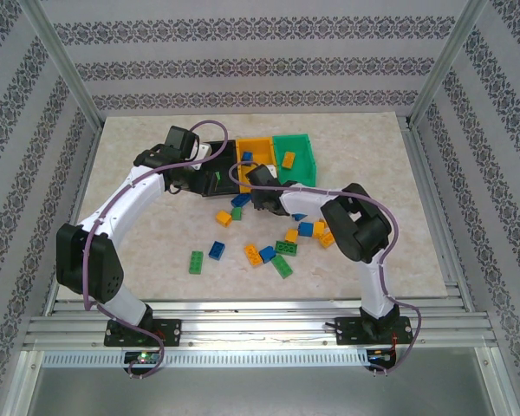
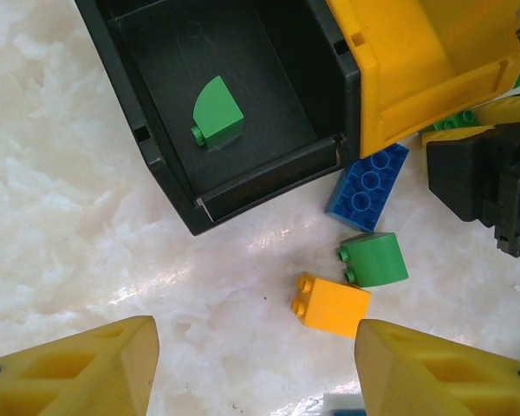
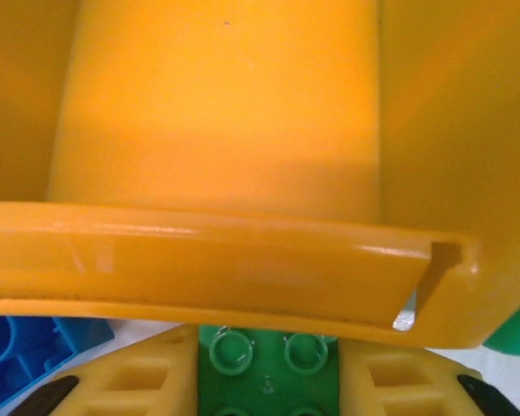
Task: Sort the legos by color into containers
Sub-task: Pick up the lego from the center of the table.
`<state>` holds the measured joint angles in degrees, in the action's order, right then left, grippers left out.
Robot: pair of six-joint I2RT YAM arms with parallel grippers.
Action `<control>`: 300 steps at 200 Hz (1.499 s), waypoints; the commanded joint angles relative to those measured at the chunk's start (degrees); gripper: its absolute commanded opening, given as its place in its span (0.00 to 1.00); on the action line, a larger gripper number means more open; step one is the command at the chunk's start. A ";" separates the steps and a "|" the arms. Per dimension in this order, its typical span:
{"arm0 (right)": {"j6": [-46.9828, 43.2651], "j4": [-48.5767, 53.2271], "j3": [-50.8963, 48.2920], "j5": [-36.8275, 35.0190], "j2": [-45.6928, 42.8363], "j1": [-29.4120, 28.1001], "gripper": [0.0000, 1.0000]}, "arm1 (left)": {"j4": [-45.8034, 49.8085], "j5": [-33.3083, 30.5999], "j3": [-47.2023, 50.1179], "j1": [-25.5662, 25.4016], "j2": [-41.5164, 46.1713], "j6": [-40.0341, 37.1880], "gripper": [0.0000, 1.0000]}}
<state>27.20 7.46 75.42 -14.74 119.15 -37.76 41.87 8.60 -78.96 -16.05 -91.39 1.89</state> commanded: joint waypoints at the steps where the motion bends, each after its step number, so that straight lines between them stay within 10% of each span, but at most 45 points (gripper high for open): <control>1: -1.42 -1.56 -5.17 0.05 -2.73 -0.54 0.27 | 0.33 0.11 0.21 -0.04 0.56 -0.37 0.62; 173: -4.59 -6.09 -10.36 15.39 -10.00 1.24 0.25 | 0.43 -1.56 0.56 -0.11 0.96 -0.48 0.62; 300: -9.86 20.20 -3.76 40.01 -12.52 11.52 0.26 | 0.85 -1.99 0.29 -0.10 0.76 -0.57 0.62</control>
<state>19.05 20.67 69.89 17.39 109.93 -26.98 41.89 7.27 -78.96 -16.05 -91.39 1.89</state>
